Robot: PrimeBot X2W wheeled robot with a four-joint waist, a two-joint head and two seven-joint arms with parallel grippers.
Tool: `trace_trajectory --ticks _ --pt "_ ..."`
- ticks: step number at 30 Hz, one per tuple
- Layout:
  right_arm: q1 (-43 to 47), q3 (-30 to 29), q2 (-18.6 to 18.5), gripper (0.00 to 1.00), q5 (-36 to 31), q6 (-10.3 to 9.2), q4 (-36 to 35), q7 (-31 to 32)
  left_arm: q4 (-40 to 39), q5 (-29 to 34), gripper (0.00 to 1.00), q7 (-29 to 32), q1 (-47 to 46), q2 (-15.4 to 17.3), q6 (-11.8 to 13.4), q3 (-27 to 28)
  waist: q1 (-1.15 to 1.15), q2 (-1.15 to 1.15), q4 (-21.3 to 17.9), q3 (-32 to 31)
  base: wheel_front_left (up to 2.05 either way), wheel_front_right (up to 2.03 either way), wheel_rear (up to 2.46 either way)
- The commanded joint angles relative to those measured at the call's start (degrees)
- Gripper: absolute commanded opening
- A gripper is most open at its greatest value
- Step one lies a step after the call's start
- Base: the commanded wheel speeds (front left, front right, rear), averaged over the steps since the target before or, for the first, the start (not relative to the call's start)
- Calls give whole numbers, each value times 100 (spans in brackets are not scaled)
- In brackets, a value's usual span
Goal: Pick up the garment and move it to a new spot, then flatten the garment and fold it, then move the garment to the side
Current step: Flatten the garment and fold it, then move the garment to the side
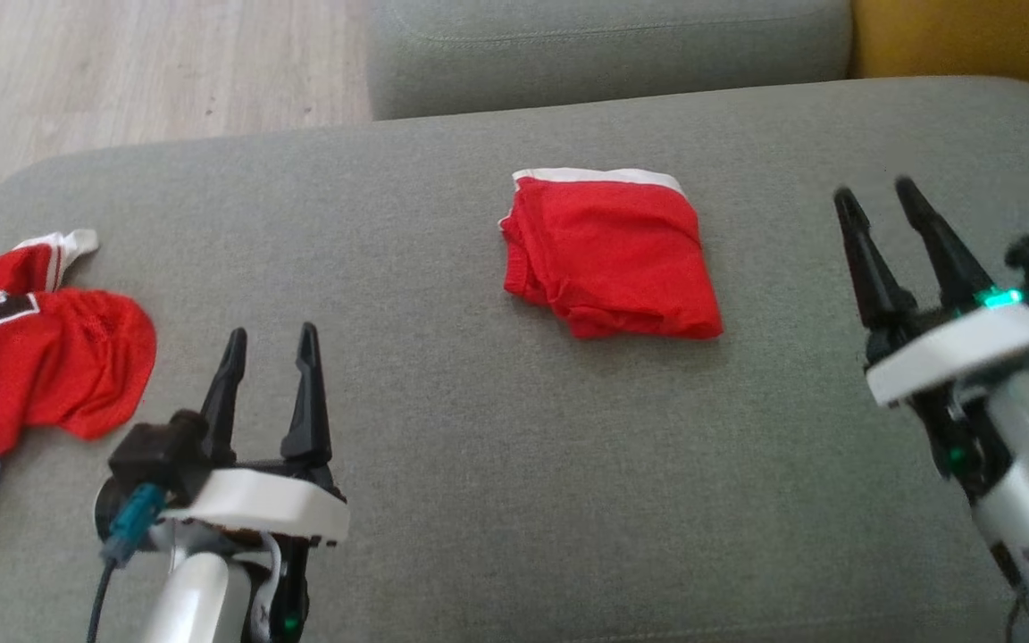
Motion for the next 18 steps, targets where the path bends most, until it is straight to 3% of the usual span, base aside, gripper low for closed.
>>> trace_trajectory --ticks 1,5,8,15,18 --pt "102 -251 12 100 -288 -4 -276 -66 -198 102 100 -46 -119 104 -62 237 0 0 -35 -20 0 0 0" --pt "891 -1162 387 100 -1212 -4 -552 -68 -169 436 100 -46 -14 102 -47 361 0 0 -55 -2 0 0 0" --pt "1218 -1507 641 100 -1548 -4 -644 -69 -126 560 100 -46 28 55 -43 480 0 0 -31 2 0 0 0" --pt "1411 -1591 850 100 -1820 -4 -624 -56 -47 700 100 -46 48 -73 -158 631 0 0 54 16 0 0 0" --pt "1175 -1426 869 100 -1689 -4 -562 274 -46 739 100 -46 4 -116 -207 652 0 0 79 101 0 0 0"
